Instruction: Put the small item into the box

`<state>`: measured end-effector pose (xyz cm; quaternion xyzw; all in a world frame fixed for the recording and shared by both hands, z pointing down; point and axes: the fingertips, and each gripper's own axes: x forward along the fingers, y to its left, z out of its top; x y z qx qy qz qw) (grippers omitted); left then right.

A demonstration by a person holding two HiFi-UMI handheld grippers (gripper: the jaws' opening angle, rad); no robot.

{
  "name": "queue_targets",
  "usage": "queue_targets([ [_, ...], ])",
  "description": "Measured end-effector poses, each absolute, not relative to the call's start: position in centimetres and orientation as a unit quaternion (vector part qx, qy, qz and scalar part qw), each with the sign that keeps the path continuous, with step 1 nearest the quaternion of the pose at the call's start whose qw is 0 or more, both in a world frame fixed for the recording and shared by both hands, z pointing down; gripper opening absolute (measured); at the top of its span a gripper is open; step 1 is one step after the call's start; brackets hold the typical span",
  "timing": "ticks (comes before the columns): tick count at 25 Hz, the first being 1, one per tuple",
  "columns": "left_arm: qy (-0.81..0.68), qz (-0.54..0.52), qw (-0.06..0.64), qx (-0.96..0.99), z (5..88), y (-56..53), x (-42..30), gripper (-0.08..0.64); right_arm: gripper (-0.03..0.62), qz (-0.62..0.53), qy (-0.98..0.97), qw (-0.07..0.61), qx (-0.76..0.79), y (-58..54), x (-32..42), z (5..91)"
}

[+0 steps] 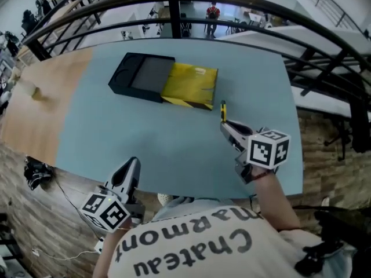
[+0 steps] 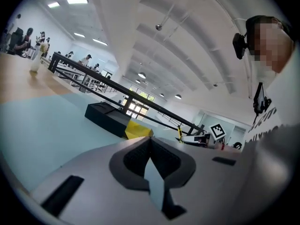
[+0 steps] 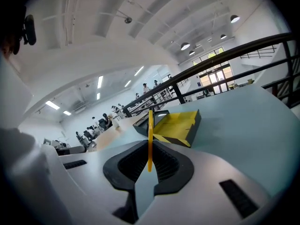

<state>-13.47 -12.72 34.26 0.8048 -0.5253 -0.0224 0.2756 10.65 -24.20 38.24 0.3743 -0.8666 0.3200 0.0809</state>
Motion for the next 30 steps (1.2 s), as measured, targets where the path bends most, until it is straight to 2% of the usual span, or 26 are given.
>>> queue_targets([
  [11,-0.462,-0.015,0.282,0.841,34.5,-17.5,-21.7,0.003,0.051,0.323,-0.834,0.052,0.444,-24.7,4.3,37.9],
  [19,-0.410,-0.010,0.265,0.873,33.6,-19.8,-22.6,0.003,0.051,0.317,-0.810,0.030,0.493,-23.8,3.8,37.5],
  [30,-0.382,-0.015,0.313,0.869,37.0,-19.5,-23.7,0.003,0.051,0.334,-0.795,0.070,0.502,-22.5,1.2,39.8],
])
